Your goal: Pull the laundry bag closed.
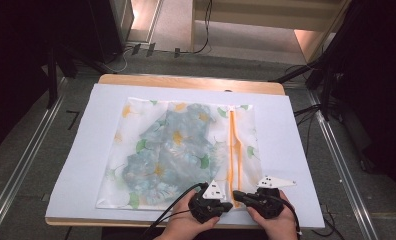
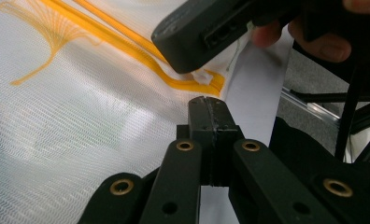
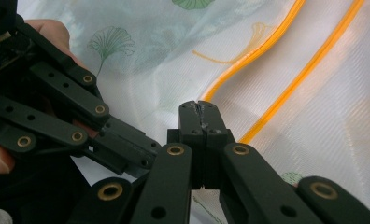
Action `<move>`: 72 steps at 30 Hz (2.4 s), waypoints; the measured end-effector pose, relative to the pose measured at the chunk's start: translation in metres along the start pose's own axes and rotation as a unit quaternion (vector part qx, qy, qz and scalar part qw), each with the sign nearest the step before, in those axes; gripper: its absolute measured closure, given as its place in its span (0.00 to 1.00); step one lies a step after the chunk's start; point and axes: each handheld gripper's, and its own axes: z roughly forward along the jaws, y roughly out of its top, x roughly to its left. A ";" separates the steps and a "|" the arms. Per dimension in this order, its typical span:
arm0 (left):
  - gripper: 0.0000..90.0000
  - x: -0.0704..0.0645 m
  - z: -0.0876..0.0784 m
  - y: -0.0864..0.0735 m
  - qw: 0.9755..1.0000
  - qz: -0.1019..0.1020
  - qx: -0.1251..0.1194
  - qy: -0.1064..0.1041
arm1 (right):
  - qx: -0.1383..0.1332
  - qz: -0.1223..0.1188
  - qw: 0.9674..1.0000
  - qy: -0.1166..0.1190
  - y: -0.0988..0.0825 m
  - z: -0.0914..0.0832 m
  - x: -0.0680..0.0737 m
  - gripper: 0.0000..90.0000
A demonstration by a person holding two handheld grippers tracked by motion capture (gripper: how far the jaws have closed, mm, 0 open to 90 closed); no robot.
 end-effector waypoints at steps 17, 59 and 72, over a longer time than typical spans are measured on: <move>1.00 -0.003 0.007 0.005 1.000 0.005 -0.002 0.005 | 0.008 0.011 1.000 -0.003 -0.007 0.004 -0.001 1.00; 1.00 -0.004 0.006 0.004 1.000 0.019 0.004 0.000 | -0.018 -0.007 1.000 -0.022 0.030 0.012 -0.014 1.00; 1.00 -0.004 0.006 0.003 1.000 0.021 0.003 0.000 | -0.021 -0.007 0.999 -0.025 0.044 0.019 -0.023 1.00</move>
